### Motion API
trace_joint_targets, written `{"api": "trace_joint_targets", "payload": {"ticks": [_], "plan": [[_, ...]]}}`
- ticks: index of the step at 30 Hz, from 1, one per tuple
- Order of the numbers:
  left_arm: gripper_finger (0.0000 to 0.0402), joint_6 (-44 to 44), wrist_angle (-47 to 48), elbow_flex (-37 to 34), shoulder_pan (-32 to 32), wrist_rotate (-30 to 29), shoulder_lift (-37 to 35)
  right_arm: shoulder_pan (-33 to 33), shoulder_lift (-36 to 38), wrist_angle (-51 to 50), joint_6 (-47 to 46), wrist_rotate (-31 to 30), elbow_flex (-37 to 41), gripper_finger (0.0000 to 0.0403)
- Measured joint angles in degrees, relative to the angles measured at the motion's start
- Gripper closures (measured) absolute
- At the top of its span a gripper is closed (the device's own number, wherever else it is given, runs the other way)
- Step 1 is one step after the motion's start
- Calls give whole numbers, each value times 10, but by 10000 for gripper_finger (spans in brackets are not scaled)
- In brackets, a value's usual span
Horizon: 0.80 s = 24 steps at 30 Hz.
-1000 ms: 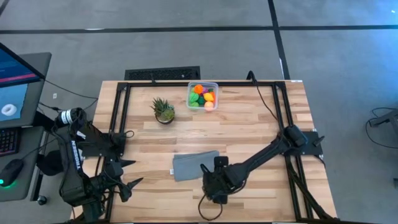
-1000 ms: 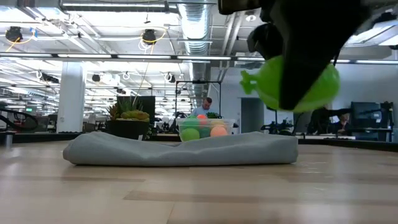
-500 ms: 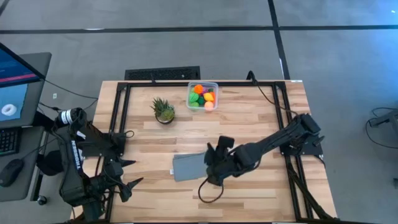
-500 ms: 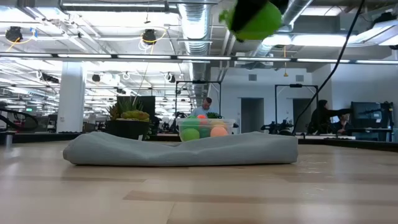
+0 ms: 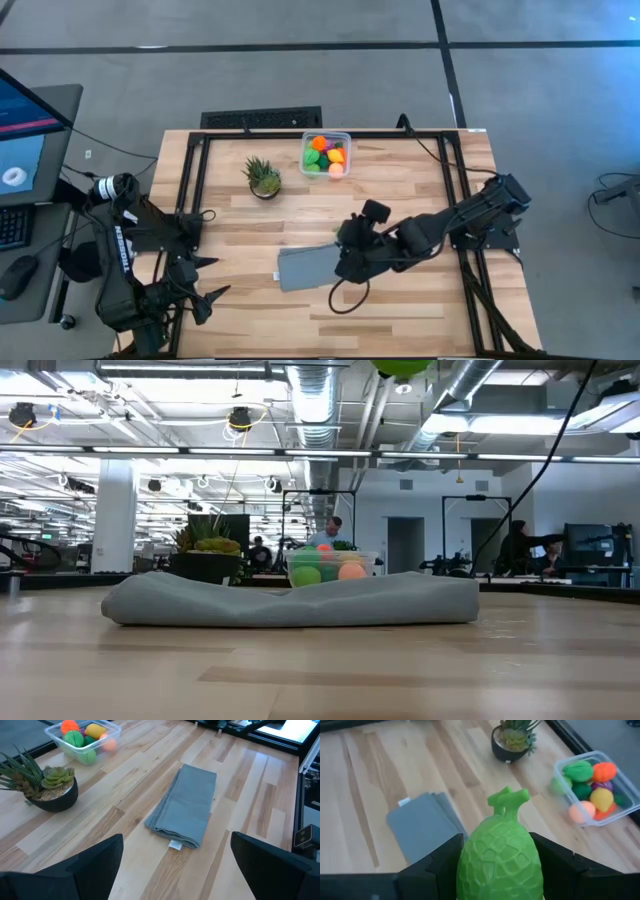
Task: Pick and placing Produce into tupperware
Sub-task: Put the melon into the bin
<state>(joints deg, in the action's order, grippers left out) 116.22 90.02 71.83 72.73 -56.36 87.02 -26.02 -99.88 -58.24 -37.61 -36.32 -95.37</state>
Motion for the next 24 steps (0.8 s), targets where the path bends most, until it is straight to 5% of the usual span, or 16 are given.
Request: {"api": "trace_joint_targets", "payload": {"ticks": [24], "plan": [[42,0,0,0,0,0,0,-11,29,-32,-60,-164,5,168]]}}
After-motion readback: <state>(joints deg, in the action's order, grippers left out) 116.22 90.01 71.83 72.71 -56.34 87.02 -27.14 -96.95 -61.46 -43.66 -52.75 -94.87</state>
